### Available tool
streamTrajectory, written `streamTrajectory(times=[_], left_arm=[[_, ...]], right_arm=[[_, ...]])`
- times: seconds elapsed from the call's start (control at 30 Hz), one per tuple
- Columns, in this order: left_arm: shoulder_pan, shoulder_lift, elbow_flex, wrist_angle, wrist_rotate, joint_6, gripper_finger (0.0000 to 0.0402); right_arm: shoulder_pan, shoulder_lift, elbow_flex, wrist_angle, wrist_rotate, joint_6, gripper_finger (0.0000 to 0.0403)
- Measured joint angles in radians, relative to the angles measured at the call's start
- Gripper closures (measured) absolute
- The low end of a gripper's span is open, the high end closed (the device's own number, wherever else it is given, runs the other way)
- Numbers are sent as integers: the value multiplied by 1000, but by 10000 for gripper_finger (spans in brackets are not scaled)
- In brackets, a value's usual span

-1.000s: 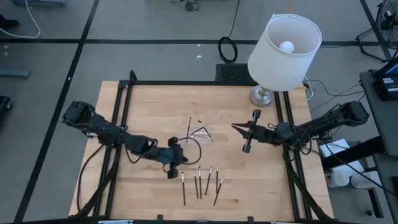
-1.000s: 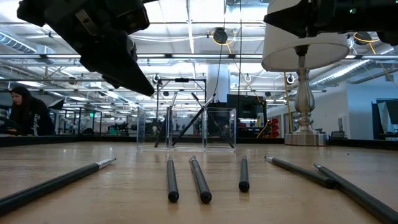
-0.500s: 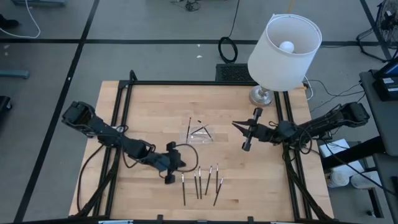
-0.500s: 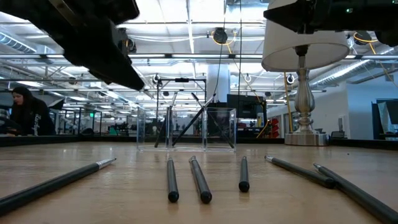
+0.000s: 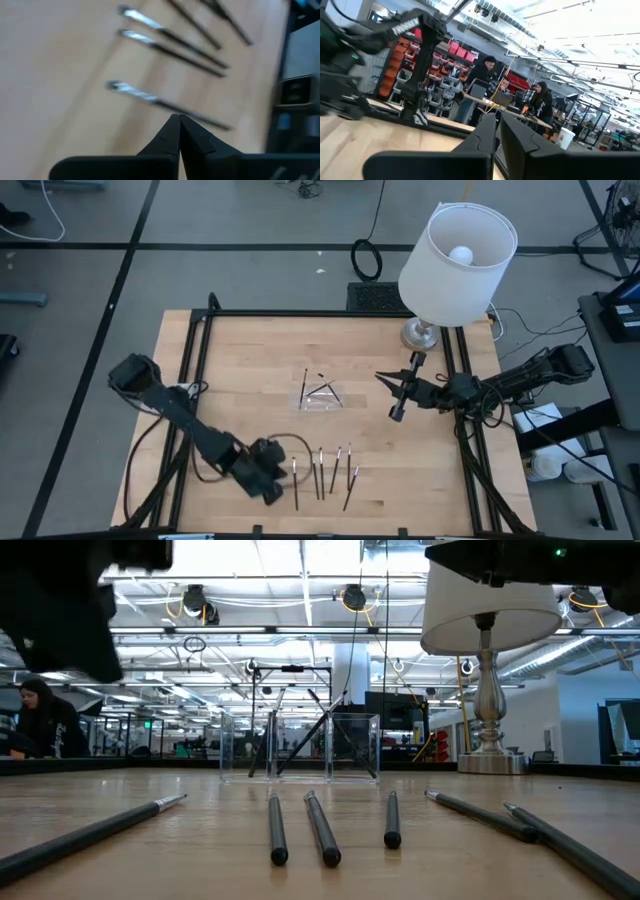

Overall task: Pick & Place Makeup Supplies
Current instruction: Put the makeup brush into the transparent organizer

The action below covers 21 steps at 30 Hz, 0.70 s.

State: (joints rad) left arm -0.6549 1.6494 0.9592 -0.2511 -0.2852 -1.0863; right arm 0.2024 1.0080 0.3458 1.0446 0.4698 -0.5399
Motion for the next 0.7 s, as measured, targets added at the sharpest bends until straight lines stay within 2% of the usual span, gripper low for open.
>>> streamTrajectory(times=[0.13,0.3,0.6,0.7], left_arm=[[-3,116,198,-234,-5,-22,398],[11,194,352,-359,-18,-27,378],[14,202,362,-331,-58,-170,297],[36,236,359,-337,-18,-199,278]], right_arm=[[0,0,0,30,-1,-36,383],[0,-3,0,37,-2,-71,383],[0,-11,0,105,-2,-136,383],[0,-11,0,110,-3,-158,383]])
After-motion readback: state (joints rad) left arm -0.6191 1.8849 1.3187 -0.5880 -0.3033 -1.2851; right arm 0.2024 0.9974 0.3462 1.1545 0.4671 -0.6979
